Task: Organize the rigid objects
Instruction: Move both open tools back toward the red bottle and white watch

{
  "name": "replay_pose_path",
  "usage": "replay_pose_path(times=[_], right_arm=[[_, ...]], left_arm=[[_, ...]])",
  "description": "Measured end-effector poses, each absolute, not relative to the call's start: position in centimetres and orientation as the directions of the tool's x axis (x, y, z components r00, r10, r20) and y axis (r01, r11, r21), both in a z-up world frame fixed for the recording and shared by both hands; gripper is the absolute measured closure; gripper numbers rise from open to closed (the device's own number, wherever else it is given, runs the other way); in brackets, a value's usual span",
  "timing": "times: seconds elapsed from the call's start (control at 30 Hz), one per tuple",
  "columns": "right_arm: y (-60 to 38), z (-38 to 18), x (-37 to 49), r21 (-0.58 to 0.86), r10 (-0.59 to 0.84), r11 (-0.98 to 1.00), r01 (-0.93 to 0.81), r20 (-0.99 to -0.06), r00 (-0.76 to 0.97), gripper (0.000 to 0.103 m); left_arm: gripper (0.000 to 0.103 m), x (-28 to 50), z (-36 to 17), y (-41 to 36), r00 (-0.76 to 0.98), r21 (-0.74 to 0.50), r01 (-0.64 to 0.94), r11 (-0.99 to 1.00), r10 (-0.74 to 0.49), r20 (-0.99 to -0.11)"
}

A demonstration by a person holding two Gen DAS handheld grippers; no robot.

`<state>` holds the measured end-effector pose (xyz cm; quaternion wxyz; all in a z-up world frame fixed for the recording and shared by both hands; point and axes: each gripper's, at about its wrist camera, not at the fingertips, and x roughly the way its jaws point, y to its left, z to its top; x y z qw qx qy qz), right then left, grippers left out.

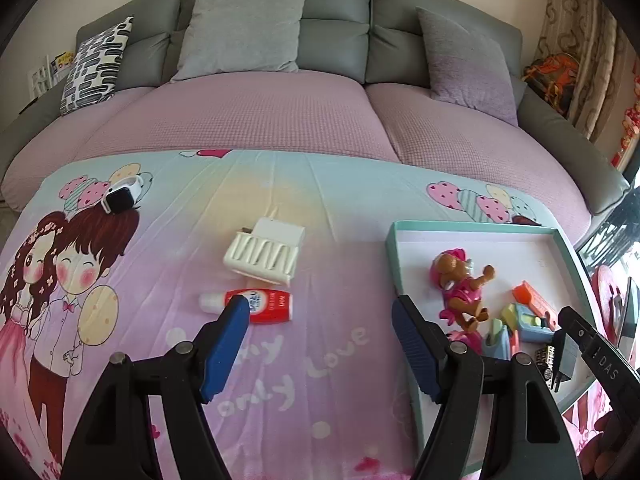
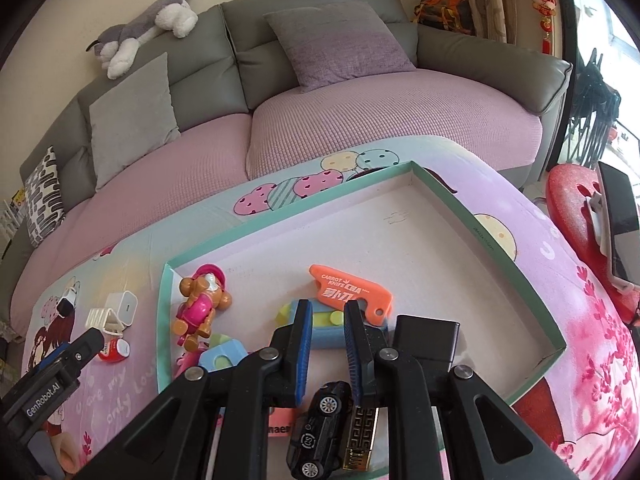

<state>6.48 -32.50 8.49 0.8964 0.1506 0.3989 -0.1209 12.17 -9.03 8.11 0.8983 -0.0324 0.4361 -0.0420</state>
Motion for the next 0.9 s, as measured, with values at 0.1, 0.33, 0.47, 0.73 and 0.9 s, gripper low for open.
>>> replay_pose_path(times=[0.1,0.33,0.47,0.73,0.9], right_arm=[[-31.2,8.5,6.9,0.163,-0.084,0.938,0.306,-0.75,0.656,0.085],[-28.9,8.4,7.5,0.139,-0.07,0.956,0.26,-0.749,0.659,0.068],[-27.5,8.4,7.9,0.15,-0.038,0.963,0.223,-0.747,0.664,0.057],[-24.3,8.1,8.5,0.131,-0.001,0.98,0.148,-0.747,0.665,0.039],[-22.2,8.2,8.7,0.132,0.029,0.986,0.103,-0.743,0.669,0.03]], left_arm=[[0.026,12.3,7.9,-7.7,0.617,-0.093,0.001,0.996,-0.074,-0.784],[0.008,12.5,7.5,-5.0,0.613,-0.126,-0.093,0.988,-0.043,-0.789],[0.008,12.7,7.0,-3.3,0.606,-0.128,-0.149,0.981,-0.011,-0.795],[0.006,12.4,6.4,0.1,0.602,-0.133,-0.243,0.961,0.042,-0.798],[0.005,11.9,6.2,2.6,0.6,-0.122,-0.304,0.945,0.09,-0.795]])
